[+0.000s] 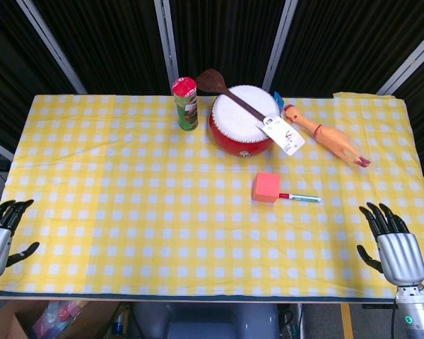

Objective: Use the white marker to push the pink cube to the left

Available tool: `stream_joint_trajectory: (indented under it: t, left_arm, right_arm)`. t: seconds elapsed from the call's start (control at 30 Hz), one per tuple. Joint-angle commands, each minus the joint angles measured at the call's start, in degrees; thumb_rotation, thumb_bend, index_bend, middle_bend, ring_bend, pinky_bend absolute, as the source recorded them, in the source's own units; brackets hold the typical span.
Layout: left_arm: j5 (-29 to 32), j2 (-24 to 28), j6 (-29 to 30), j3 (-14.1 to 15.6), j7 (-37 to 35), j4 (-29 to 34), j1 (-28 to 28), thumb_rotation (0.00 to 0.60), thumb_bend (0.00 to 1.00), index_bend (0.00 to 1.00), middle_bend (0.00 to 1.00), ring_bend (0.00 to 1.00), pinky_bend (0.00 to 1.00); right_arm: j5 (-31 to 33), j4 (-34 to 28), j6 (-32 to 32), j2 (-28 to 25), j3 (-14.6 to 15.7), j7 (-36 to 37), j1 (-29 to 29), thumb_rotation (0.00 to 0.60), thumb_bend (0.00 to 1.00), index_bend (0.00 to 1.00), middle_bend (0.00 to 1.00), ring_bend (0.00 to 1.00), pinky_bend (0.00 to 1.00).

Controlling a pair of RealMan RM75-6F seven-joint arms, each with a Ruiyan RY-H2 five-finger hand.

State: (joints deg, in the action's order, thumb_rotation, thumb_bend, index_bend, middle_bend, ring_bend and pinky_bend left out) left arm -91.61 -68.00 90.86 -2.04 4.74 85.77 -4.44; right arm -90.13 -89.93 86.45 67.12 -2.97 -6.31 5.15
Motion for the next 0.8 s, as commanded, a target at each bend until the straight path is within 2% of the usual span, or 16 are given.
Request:
stream_joint_trajectory:
  t: [0.03, 0.47, 0.7, 0.8]
  left_arm:
    - [1.61, 1.5, -1.5, 0.49, 0.19, 1.58, 0.03, 0.6, 0.02, 0.0, 0.0, 0.0, 0.0]
    - [2.13, 2.25, -1.57, 0.53, -0.73, 2.48, 0.37, 0.6, 0.02, 0.0, 0.0, 0.0, 0.0]
    - [2.08, 2.28, -1.12, 0.33, -1.84, 2.2, 0.49, 0.6, 0.02, 0.0, 0.0, 0.0, 0.0]
    - [1.93, 2.27, -0.87, 0.31, -2.22, 2.06, 0.57, 0.6, 0.02, 0.0, 0.0, 0.0, 0.0]
  right_arm:
    - [0.26, -0.86, -0.52, -0.36, 0.08, -0.99, 0.35, 0.6, 0.31, 0.0, 0.0, 0.0, 0.07]
    - [1.84, -4.14, -4.46, -1.72, 0.56, -1.26, 1.52, 0.6, 0.31, 0.0, 0.0, 0.0, 0.07]
    - [5.1, -10.12, -9.08, -2.93, -1.91, 0.69, 4.72, 0.6, 0.31, 0.0, 0.0, 0.0, 0.07]
    - [8.15, -11.53, -12.15, -2.53, -4.38, -2.01, 7.52, 0.6, 0.31, 0.06, 0.0, 0.0, 0.07]
